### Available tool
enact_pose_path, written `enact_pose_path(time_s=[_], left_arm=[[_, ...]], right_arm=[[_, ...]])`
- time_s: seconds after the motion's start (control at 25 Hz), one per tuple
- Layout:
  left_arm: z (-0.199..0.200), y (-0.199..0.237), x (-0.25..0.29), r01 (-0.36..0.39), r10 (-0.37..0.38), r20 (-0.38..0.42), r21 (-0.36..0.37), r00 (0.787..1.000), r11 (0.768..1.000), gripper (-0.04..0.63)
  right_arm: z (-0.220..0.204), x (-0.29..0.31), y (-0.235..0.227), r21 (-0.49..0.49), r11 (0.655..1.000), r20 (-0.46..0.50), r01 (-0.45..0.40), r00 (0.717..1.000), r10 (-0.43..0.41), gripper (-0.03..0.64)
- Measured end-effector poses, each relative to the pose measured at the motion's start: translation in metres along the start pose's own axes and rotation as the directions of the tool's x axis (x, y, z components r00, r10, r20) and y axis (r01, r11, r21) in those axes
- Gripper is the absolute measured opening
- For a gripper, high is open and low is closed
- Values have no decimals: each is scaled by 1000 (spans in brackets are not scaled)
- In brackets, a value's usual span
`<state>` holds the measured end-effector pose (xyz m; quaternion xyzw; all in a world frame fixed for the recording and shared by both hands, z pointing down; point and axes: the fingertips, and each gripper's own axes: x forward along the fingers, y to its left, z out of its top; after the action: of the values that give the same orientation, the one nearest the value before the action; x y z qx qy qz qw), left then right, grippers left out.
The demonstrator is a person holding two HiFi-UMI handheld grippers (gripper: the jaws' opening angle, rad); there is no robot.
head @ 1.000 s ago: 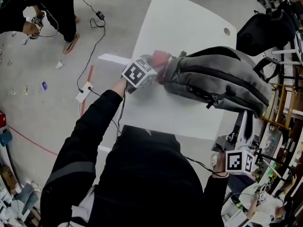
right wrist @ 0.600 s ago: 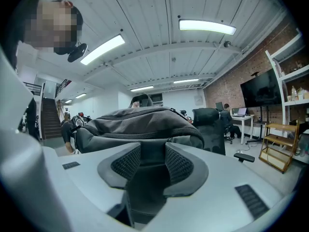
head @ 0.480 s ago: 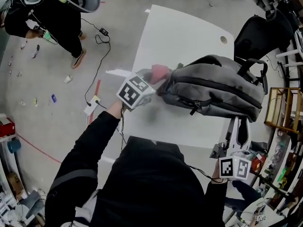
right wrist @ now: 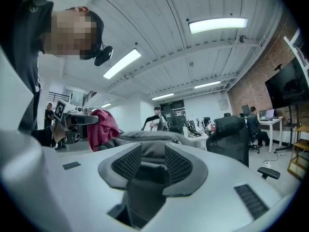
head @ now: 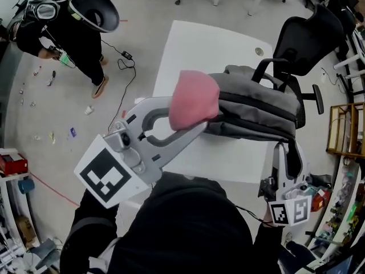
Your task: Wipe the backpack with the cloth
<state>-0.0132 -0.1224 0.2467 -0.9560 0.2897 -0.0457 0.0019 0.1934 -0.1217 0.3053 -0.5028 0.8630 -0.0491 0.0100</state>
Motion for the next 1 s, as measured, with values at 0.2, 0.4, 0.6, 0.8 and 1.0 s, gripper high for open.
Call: enact_pose_path(time_s=[0.2, 0.4, 0.6, 0.8, 1.0], left_arm=[[36, -75, 35, 212, -210, 51, -26, 976, 977, 74], [21, -161, 78, 502, -502, -18, 32, 865, 864, 74], [16, -205, 90, 697, -696, 113, -263, 709, 668, 74], [9, -223, 107, 678, -686, 90, -290, 722, 675, 74], [-4, -225, 142, 507, -515, 48, -268, 856, 819, 102]], right_arm=[[73, -21, 33, 5, 928, 158, -373, 916, 368, 158], [73, -54, 74, -140, 708, 50, -693, 709, 704, 316], [45, -85, 79, -9, 572, 47, -820, 571, 819, 314], [33, -108, 61, 75, 570, 105, -818, 575, 812, 219], [45, -109, 22, 147, 660, 190, -737, 675, 713, 105]])
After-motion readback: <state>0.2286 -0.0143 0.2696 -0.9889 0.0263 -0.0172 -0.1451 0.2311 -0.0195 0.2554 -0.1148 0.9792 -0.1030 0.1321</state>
